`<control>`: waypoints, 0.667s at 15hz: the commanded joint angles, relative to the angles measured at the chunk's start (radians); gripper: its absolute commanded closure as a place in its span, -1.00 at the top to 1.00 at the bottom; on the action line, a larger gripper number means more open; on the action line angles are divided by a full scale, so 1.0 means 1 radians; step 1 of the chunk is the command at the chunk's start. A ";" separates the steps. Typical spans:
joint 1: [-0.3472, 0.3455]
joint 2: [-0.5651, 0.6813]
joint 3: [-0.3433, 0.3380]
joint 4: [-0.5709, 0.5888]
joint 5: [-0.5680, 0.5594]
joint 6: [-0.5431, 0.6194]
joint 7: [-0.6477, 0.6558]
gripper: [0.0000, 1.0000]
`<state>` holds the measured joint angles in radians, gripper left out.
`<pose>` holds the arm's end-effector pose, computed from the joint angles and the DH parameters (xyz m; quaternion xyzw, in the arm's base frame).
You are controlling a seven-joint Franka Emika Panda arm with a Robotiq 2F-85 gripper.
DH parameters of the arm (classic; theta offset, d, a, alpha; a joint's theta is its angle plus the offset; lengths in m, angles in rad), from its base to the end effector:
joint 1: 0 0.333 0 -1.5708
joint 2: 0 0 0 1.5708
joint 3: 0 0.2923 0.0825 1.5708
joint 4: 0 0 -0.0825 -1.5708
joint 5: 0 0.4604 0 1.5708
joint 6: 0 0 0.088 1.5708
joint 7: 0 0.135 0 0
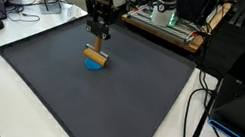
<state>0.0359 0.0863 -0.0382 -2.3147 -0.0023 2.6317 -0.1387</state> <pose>0.5955 -0.0016 0.2217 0.9910 0.0689 0.1147 0.0104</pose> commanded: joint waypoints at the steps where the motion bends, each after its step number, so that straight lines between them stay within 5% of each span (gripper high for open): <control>1: -0.021 0.009 0.013 0.045 -0.025 -0.068 -0.029 -0.55; 10: -0.031 0.066 0.024 0.083 0.008 -0.101 -0.112 -0.55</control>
<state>0.0273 0.1202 -0.0347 -2.2664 -0.0024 2.5562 -0.2133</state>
